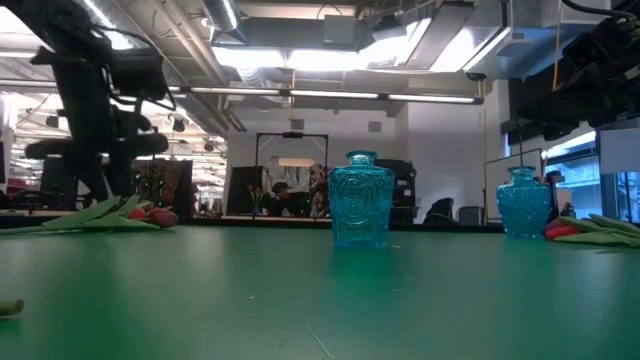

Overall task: Sort flowers into vase by color
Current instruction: Put the black tulip into the bottom blue vase

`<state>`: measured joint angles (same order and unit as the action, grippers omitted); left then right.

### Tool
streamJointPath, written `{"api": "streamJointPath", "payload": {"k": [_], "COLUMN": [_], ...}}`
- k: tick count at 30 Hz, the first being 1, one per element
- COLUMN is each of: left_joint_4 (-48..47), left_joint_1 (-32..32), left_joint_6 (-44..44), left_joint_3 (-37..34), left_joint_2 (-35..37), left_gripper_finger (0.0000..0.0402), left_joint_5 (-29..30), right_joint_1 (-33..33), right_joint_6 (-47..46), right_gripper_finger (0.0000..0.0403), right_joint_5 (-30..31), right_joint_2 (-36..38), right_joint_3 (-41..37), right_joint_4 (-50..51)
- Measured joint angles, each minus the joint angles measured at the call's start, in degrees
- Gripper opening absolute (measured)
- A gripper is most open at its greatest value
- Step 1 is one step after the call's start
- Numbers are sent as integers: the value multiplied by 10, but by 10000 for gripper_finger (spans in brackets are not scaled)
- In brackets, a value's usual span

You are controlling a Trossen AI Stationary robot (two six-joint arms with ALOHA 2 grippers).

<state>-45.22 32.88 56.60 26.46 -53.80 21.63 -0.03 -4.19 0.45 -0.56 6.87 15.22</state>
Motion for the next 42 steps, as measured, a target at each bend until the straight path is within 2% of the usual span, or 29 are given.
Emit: {"api": "streamJointPath", "payload": {"k": [6, 14, 25, 38, 42], "left_joint_4": [23, 33, 28, 92, 90], "left_joint_1": [0, 0, -26, -38, -59], "left_joint_6": [-2, 0, 33, 33, 33], "left_joint_3": [0, 0, -14, -39, -39], "left_joint_2": [-55, -62, -80, -133, -127], "left_gripper_finger": [109, 134, 110, 106, 81], "left_joint_5": [12, -2, 5, 30, 50], "right_joint_1": [0, 0, 0, 0, 0], "right_joint_6": [0, 0, 0, 0, 0], "right_gripper_finger": [30, 30, 30, 30, 30], "right_joint_5": [0, 0, 0, 0, 0], "right_joint_2": [0, 0, 0, 0, 0], "right_joint_3": [0, 0, 0, 0, 0], "right_joint_4": [0, 0, 0, 0, 0]}}
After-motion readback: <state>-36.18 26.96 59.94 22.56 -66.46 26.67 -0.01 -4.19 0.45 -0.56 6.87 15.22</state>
